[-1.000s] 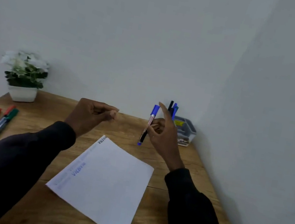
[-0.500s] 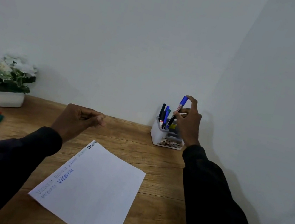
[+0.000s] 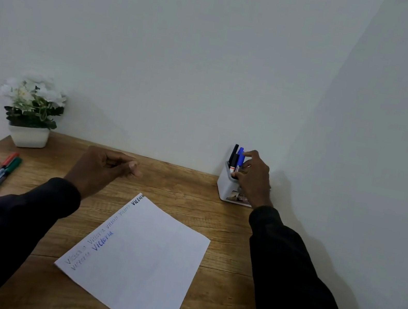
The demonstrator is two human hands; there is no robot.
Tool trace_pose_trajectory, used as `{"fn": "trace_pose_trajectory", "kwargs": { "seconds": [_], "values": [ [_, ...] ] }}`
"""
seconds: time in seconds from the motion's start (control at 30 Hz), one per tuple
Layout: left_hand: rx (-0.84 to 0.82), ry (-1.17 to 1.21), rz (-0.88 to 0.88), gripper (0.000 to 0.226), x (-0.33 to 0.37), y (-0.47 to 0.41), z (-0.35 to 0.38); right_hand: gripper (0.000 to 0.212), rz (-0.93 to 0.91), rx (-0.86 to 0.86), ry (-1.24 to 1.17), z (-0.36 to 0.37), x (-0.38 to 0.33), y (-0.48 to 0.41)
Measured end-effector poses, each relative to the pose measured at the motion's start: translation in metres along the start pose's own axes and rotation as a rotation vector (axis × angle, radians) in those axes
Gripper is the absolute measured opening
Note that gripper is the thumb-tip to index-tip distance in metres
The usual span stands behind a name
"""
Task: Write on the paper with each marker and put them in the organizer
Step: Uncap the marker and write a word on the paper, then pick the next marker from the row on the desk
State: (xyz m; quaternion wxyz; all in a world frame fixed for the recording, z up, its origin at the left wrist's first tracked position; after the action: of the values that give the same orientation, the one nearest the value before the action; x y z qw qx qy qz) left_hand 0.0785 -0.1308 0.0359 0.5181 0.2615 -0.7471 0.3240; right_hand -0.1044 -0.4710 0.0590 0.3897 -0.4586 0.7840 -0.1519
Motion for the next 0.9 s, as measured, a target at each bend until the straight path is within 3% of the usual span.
{"fn": "trace_pose_trajectory", "kwargs": {
  "seconds": [0.2, 0.4, 0.5, 0.7, 0.9],
  "values": [
    [-0.008, 0.017, -0.014, 0.015, -0.01, 0.002, -0.011, 0.064, 0.051, 0.047, 0.005, -0.007, 0.004, 0.003],
    [0.024, 0.02, -0.035, 0.013, -0.015, 0.011, -0.031, 0.027, -0.086, 0.226, -0.076, -0.02, -0.051, 0.021],
    [0.053, -0.009, -0.038, 0.014, -0.012, 0.023, -0.043, 0.016, -0.146, 0.097, -0.2, 0.011, -0.092, 0.035],
    [0.127, -0.026, -0.087, 0.015, -0.025, 0.049, -0.089, 0.014, -0.159, -0.251, -0.383, 0.09, -0.159, 0.065],
    [0.206, -0.001, -0.083, 0.013, -0.033, 0.078, -0.136, 0.002, -0.209, -0.39, -0.534, 0.139, -0.214, 0.082]
  ]
}}
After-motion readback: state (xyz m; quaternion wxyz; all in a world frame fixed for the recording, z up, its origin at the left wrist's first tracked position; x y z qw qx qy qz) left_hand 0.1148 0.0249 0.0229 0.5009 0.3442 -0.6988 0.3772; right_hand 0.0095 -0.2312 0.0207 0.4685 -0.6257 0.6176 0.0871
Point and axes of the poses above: each hand's wrist, its own y-axis away from the middle knuckle, its own z-axis out of the palm, x = y × z, the point moved 10 cm from there along -y, towards the middle knuckle, and after that the axes turned 11 degrees about -z, right-handed, at the moved point
